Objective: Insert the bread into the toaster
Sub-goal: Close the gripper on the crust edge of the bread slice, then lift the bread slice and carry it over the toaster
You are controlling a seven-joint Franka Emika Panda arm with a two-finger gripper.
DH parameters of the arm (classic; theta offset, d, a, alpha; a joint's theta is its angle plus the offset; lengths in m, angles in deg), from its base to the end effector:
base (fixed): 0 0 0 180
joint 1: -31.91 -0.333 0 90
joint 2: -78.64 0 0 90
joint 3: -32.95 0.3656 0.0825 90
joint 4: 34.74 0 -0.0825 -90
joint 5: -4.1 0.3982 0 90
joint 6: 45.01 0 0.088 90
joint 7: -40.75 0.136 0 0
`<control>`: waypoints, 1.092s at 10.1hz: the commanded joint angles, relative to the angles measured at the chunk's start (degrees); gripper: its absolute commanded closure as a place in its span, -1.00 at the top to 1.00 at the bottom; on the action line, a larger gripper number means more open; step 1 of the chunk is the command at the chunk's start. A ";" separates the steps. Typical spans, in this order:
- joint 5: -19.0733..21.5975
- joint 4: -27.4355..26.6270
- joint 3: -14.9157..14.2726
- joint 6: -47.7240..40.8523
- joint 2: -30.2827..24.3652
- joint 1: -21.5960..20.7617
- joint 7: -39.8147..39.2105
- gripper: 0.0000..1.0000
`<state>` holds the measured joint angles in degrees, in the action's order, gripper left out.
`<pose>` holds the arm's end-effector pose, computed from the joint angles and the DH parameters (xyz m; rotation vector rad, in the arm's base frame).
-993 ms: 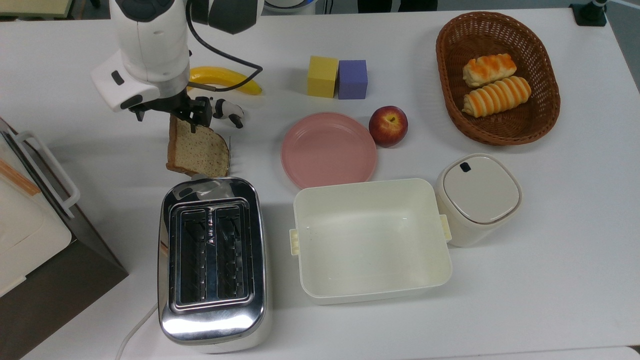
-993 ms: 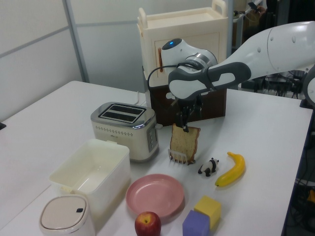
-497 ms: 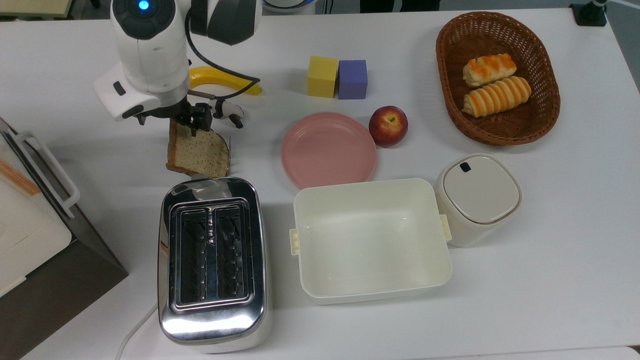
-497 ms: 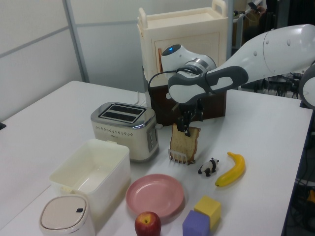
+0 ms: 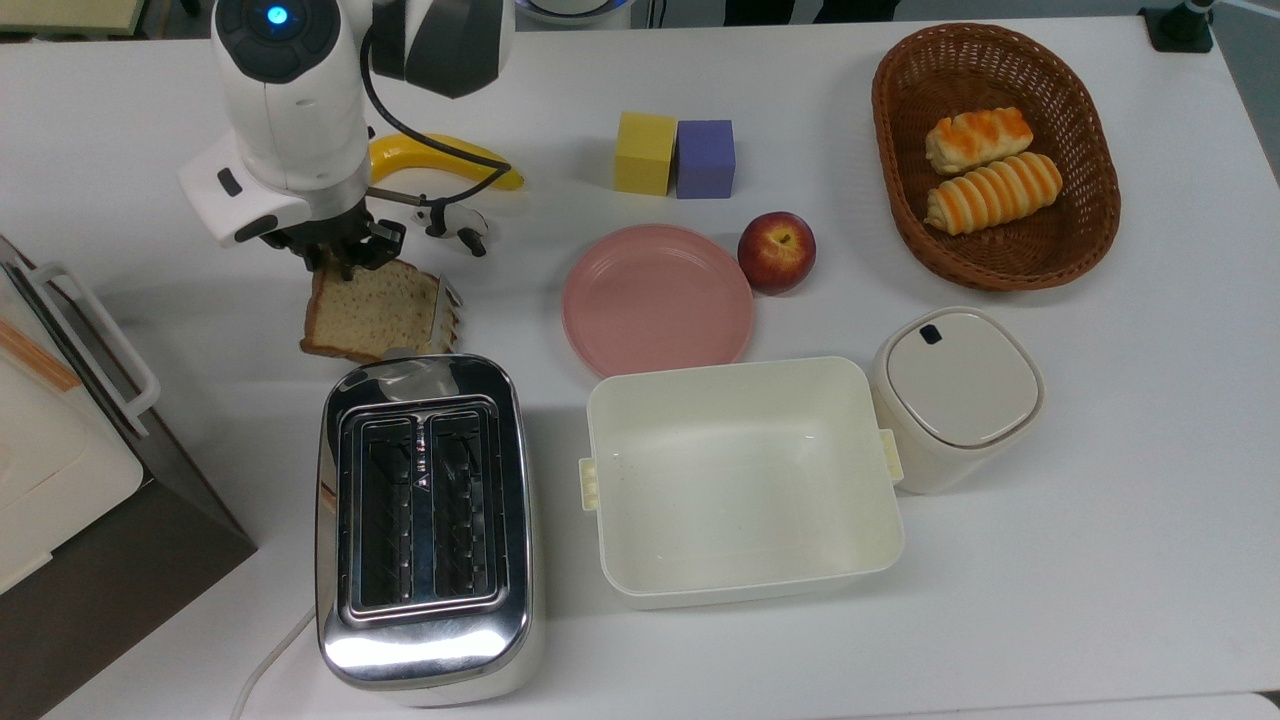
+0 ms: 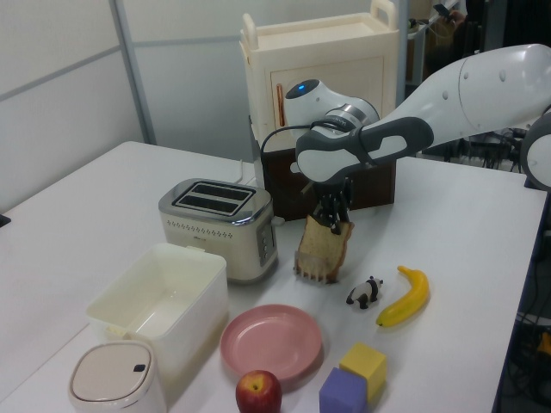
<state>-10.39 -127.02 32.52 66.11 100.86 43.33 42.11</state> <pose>0.6728 -0.1649 0.4121 2.9035 -0.1912 -0.1170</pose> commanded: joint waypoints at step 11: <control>-0.10 2.72 2.18 -4.94 -12.63 -5.71 3.57 -1.00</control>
<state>-10.37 -123.75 34.52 63.52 90.78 38.25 44.55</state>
